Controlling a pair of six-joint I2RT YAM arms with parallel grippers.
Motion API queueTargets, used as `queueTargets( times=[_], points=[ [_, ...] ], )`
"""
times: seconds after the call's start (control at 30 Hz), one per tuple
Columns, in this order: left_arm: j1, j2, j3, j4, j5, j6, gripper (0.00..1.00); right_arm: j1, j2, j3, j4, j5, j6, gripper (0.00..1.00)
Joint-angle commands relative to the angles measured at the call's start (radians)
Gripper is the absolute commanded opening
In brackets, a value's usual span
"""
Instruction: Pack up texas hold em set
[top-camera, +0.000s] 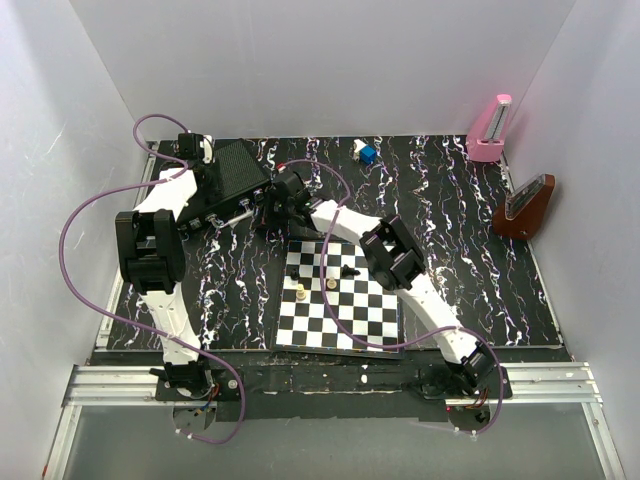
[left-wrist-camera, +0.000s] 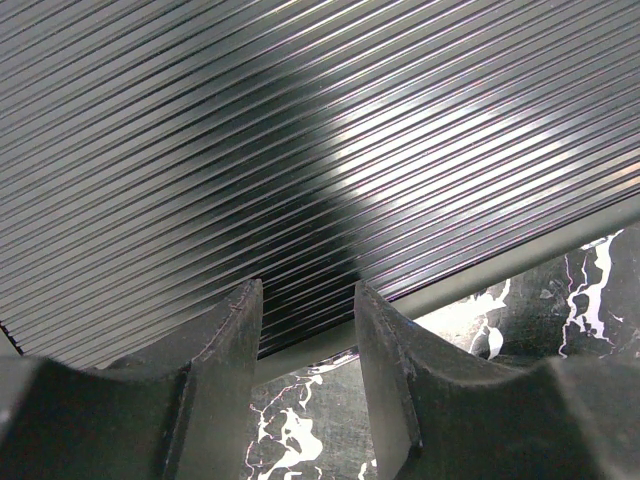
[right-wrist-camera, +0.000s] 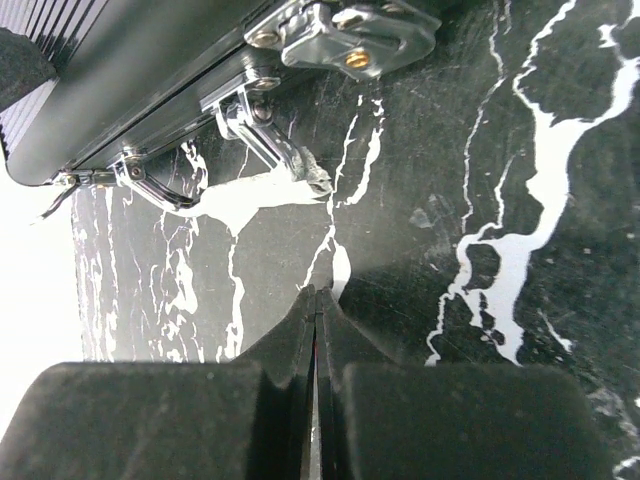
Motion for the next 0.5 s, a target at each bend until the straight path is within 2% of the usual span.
queueTargets(
  times=[0.0,0.17,0.3,0.47],
  points=[
    [-0.002,0.042,-0.011,-0.051,0.0,0.011,0.4,-0.017,-0.093,-0.025,-0.005,0.004,-0.053,0.01],
    [-0.002,-0.027,-0.021,-0.033,0.024,0.005,0.45,-0.019,-0.217,-0.103,-0.014,0.033,-0.128,0.01],
    [-0.002,-0.122,-0.047,0.004,0.079,-0.001,0.59,-0.022,-0.36,-0.243,0.011,0.083,-0.194,0.02],
    [-0.039,-0.26,-0.118,0.066,0.065,0.029,0.72,-0.025,-0.556,-0.436,0.037,0.111,-0.272,0.12]
  ],
)
